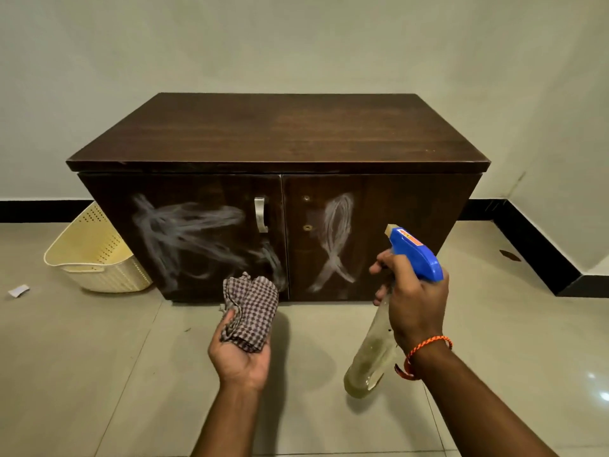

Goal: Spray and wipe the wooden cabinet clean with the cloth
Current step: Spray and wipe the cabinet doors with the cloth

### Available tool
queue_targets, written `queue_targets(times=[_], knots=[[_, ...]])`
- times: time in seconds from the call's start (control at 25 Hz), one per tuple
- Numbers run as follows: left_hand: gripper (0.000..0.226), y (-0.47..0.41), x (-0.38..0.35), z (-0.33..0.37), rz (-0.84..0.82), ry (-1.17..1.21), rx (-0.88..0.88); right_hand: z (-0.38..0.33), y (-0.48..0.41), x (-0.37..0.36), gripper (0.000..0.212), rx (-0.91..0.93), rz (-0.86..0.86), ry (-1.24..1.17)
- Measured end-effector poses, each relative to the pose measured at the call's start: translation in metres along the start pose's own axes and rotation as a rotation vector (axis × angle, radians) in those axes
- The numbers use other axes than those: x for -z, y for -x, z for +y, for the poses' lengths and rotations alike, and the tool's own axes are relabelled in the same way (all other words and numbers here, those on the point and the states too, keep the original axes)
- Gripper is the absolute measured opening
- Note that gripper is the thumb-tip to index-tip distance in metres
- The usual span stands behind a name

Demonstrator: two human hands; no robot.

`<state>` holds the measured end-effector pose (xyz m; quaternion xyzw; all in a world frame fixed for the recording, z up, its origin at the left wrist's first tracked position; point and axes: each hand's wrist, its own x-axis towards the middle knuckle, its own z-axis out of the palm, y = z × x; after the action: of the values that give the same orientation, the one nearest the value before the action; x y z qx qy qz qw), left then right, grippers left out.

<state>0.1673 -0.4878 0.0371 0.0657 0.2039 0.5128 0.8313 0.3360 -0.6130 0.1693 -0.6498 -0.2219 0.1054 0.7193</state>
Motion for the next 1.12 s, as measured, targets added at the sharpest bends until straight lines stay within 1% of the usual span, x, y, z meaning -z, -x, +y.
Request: queue_targets(times=[0.08, 0.2, 0.36, 0.48, 0.6, 0.96, 1.12], knots=[[0.079, -0.006, 0.006, 0.016, 0.020, -0.015, -0.017, 0.005, -0.004, -0.007, 0.021, -0.013, -0.018, -0.005], [0.075, -0.009, 0.012, 0.027, 0.052, -0.016, -0.039, 0.008, -0.008, -0.013, 0.022, -0.004, -0.018, -0.007], [0.077, -0.009, 0.013, 0.024, 0.039, -0.018, -0.028, 0.011, -0.008, -0.014, 0.022, -0.006, 0.011, 0.013], [0.079, -0.011, 0.011, 0.025, 0.040, -0.015, -0.034, 0.015, -0.006, -0.013, 0.023, -0.008, -0.016, 0.016], [0.079, -0.014, 0.008, 0.023, 0.004, -0.020, -0.033, 0.023, -0.004, -0.012, 0.023, -0.030, -0.038, 0.056], [0.079, -0.017, 0.014, 0.014, 0.045, -0.040, -0.046, 0.065, 0.011, 0.007, 0.025, -0.260, -0.068, 0.303], [0.092, -0.019, 0.017, 0.009, 0.042, -0.033, -0.054, 0.080, 0.014, 0.017, 0.023, -0.346, -0.082, 0.370]])
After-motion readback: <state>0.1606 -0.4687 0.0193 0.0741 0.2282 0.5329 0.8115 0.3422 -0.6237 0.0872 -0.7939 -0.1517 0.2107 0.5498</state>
